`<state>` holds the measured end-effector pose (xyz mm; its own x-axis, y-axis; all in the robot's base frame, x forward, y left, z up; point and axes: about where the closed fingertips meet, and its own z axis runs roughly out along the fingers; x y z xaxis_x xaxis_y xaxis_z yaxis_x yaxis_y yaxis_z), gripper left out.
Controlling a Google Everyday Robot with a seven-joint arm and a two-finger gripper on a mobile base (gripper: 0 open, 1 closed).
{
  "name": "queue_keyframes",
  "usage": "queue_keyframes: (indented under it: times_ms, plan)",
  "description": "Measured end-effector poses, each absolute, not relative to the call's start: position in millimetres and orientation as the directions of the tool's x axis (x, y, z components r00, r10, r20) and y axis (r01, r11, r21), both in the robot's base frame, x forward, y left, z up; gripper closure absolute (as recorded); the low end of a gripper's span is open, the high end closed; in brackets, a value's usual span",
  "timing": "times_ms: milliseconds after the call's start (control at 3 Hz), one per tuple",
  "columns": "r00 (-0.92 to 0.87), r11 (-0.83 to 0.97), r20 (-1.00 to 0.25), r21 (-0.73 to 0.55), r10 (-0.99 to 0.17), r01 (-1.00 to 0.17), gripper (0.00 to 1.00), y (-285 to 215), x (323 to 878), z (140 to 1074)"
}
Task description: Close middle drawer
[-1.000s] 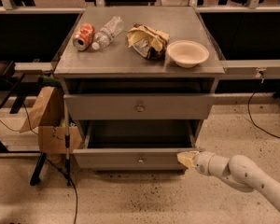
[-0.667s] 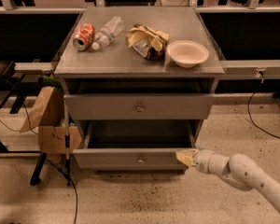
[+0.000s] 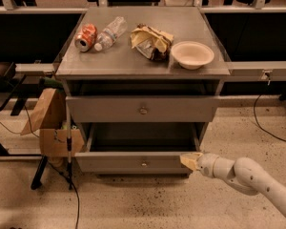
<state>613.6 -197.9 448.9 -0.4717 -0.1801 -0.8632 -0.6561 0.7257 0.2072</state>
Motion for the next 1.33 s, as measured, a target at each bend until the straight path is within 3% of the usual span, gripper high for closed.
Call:
queue_keyframes:
  times_ms: [667, 1333]
  plan:
    - [-0.493, 0.719, -0.831, 0.176, -0.258, -0.673, 1.00, -216.2, 606.2, 440.1]
    - [-0.575, 0.748, -0.726, 0.127, -0.377, -0.652, 1.00, -280.6, 561.6, 425.4]
